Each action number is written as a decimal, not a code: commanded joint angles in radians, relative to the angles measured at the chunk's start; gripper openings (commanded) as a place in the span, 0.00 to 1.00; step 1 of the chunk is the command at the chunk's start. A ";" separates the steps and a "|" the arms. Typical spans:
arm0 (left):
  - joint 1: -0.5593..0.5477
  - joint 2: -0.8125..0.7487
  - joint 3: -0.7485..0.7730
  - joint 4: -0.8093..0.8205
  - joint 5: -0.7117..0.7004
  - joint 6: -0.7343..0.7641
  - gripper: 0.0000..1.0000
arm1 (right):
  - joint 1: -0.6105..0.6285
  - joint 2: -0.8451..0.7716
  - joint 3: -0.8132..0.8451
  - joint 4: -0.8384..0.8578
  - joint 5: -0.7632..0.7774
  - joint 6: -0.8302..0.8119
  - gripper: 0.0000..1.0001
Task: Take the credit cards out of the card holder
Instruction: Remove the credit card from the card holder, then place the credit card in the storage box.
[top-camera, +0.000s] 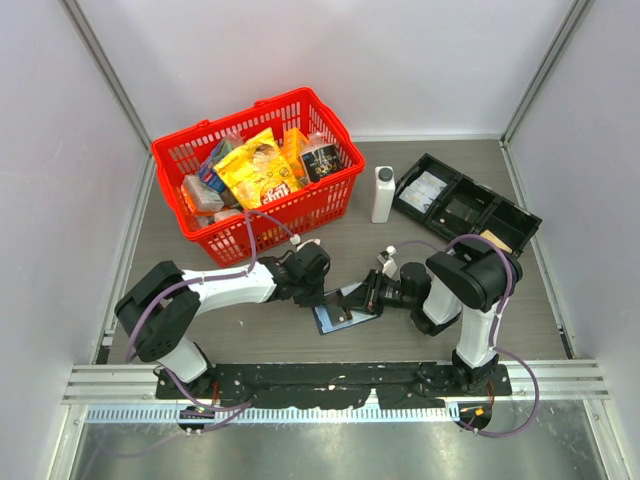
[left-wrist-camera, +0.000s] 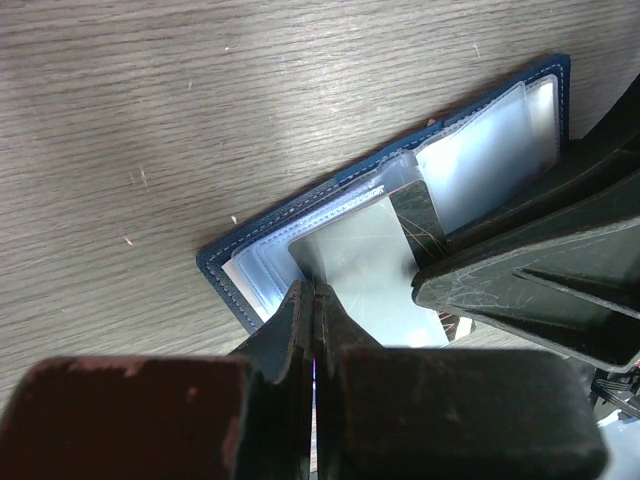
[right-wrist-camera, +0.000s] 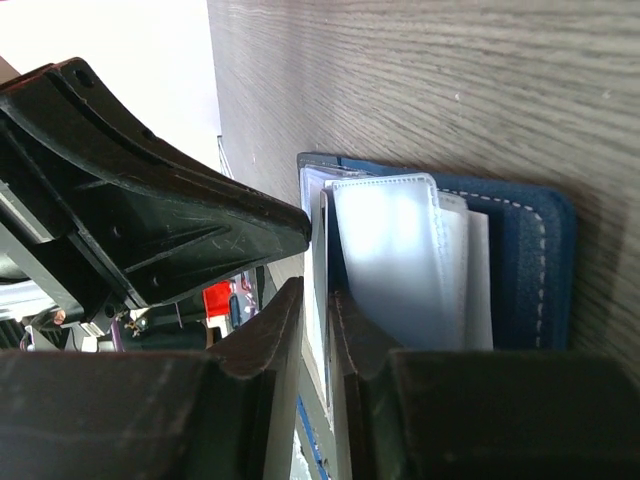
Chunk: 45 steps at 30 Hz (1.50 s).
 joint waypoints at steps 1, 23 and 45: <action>-0.003 0.014 0.018 -0.062 -0.029 0.026 0.00 | -0.010 -0.045 -0.012 0.116 -0.010 -0.025 0.21; -0.003 0.030 0.018 -0.076 -0.042 0.034 0.00 | -0.139 -0.080 -0.078 0.111 -0.058 -0.045 0.01; -0.005 -0.108 0.163 -0.027 -0.053 0.048 0.28 | -0.170 -1.117 0.062 -1.042 0.367 -0.334 0.01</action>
